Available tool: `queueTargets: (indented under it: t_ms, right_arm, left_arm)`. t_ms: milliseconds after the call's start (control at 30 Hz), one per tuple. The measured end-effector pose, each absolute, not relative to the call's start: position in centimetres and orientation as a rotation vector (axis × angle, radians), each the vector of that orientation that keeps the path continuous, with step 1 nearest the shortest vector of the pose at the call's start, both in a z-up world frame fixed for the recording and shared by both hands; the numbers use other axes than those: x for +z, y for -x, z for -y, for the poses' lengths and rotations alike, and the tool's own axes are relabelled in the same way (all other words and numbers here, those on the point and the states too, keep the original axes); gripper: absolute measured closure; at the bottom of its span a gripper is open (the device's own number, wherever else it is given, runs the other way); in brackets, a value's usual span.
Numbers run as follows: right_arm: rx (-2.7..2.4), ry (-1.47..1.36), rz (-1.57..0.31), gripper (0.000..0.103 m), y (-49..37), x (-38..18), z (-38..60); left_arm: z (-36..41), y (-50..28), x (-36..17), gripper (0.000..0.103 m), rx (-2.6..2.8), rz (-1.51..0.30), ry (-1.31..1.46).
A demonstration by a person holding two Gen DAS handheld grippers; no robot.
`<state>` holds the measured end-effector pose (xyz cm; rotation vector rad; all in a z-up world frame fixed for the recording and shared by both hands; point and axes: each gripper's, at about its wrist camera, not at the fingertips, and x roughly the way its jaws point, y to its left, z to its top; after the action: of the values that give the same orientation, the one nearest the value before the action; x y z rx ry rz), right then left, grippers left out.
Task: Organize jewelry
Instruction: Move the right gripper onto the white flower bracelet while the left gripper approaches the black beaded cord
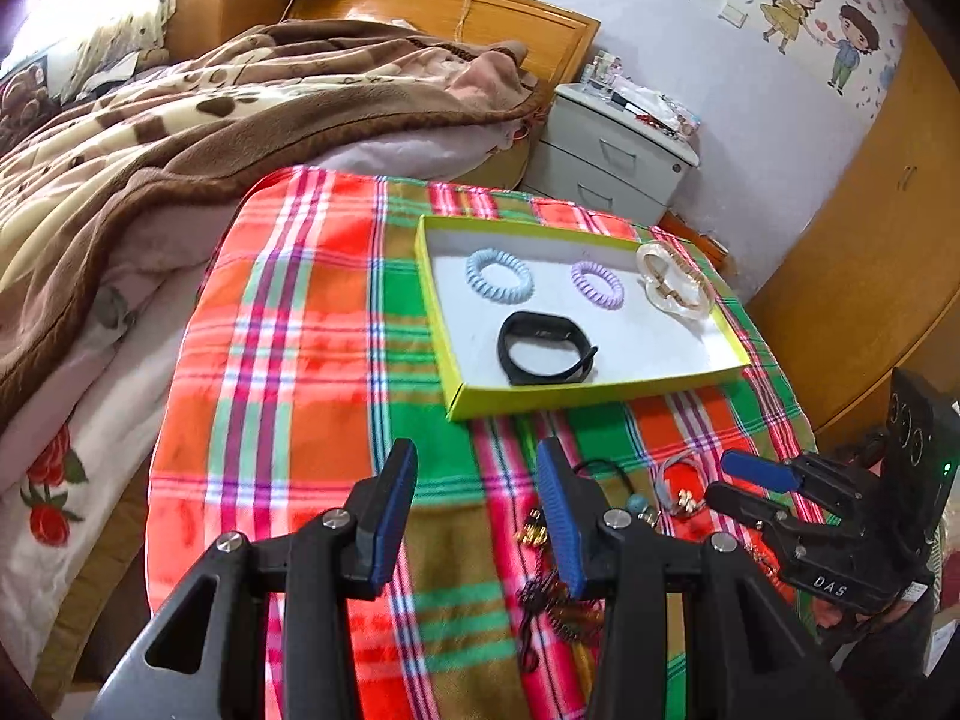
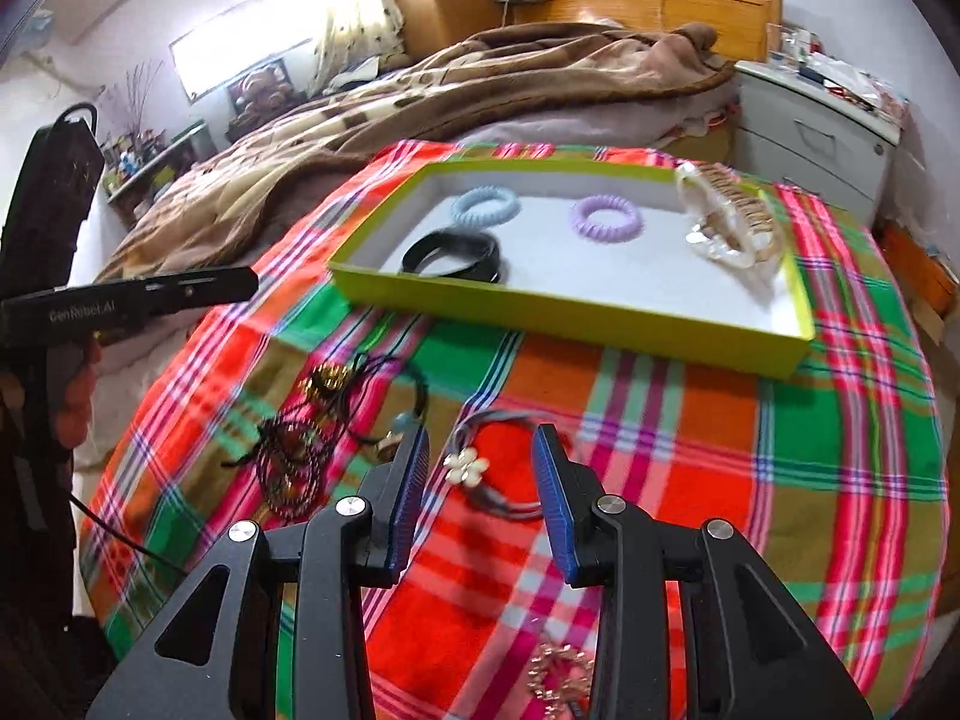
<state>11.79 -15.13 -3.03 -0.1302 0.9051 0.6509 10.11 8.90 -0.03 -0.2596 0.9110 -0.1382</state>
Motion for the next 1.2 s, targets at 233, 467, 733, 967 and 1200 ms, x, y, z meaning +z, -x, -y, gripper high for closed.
queueTargets:
  t_ms: [233, 467, 733, 967, 1200]
  right_arm:
    - [0.657, 0.222, -0.924, 0.066, -11.2, -4.4, 13.5]
    - [0.634, 0.236, -0.945, 0.066, -11.5, -5.1, 13.6]
    - [0.589, 0.280, -0.923, 0.085, -11.0, -5.1, 13.4]
    - [0.555, 0.226, -0.867, 0.085, -10.8, -3.8, 14.8]
    - [0.515, 0.139, -0.823, 0.085, -10.6, -2.4, 17.0]
  left_arm:
    - [-9.5, -8.4, -1.4, 0.060, -0.122, -0.938, 0.282]
    - [-10.0, -7.6, -1.8, 0.060, -0.112, -0.948, 0.297]
    - [-10.2, -7.5, -1.8, 0.060, -0.105, -0.951, 0.298]
    - [-9.1, -7.8, -2.2, 0.060, -0.125, -0.970, 0.285]
    - [-7.2, -8.8, -2.9, 0.060, -0.188, -1.000, 0.257]
